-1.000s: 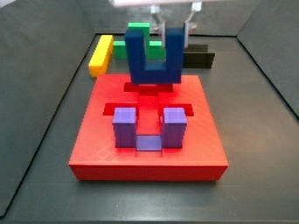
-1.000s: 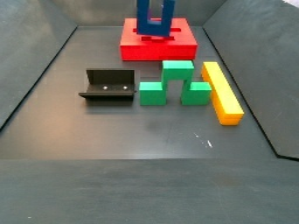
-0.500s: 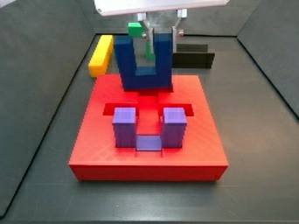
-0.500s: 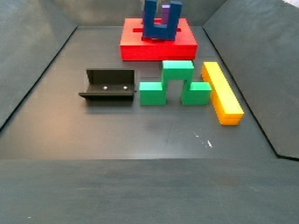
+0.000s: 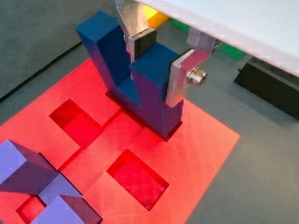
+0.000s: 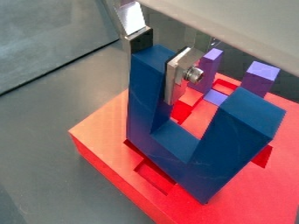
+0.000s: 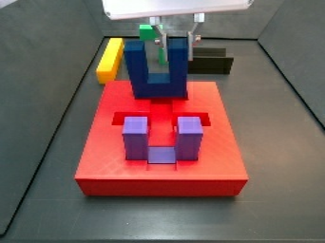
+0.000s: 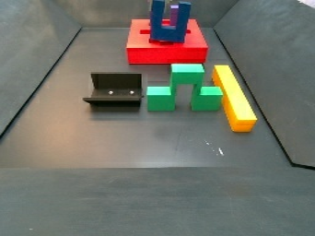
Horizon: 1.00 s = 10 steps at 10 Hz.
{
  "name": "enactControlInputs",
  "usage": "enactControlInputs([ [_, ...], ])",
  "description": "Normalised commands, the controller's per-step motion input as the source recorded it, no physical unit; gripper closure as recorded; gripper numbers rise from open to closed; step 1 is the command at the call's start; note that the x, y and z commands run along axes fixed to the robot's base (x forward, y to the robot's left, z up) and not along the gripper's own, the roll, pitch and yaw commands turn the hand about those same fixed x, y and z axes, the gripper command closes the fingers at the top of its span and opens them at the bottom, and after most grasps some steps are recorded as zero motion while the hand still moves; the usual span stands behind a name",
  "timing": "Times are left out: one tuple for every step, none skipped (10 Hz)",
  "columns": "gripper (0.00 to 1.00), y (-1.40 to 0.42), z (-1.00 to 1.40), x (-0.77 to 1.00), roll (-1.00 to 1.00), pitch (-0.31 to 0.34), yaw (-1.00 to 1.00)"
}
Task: Pick up the blue object. Move up. Place the blue object on the fixture. Regrasp the blue object. Move to above the board. Insert the blue object.
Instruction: Insert the blue object.
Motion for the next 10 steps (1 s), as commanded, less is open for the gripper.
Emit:
enactControlInputs([
  [1.00,0.00,-0.20,0.67,-0.04,0.274,0.15],
  [1.00,-0.03,0.00,0.73,-0.02,0.274,0.19],
  [1.00,-0.01,0.00,0.56,-0.03,0.231,0.17],
  [1.00,-0.04,-0.13,0.43,-0.07,0.219,0.10],
  [1.00,0.00,-0.11,0.28,-0.03,0.234,0.04],
  [1.00,0.00,-0.10,0.18,-0.01,0.224,0.00],
  [1.00,0.15,-0.05,0.00,0.00,0.204,0.00],
  [1.00,0.20,-0.02,0.00,0.00,0.191,-0.01],
  [1.00,0.18,-0.08,-0.08,-0.02,0.189,-0.01],
  [1.00,0.12,-0.15,-0.24,-0.07,0.164,0.00],
])
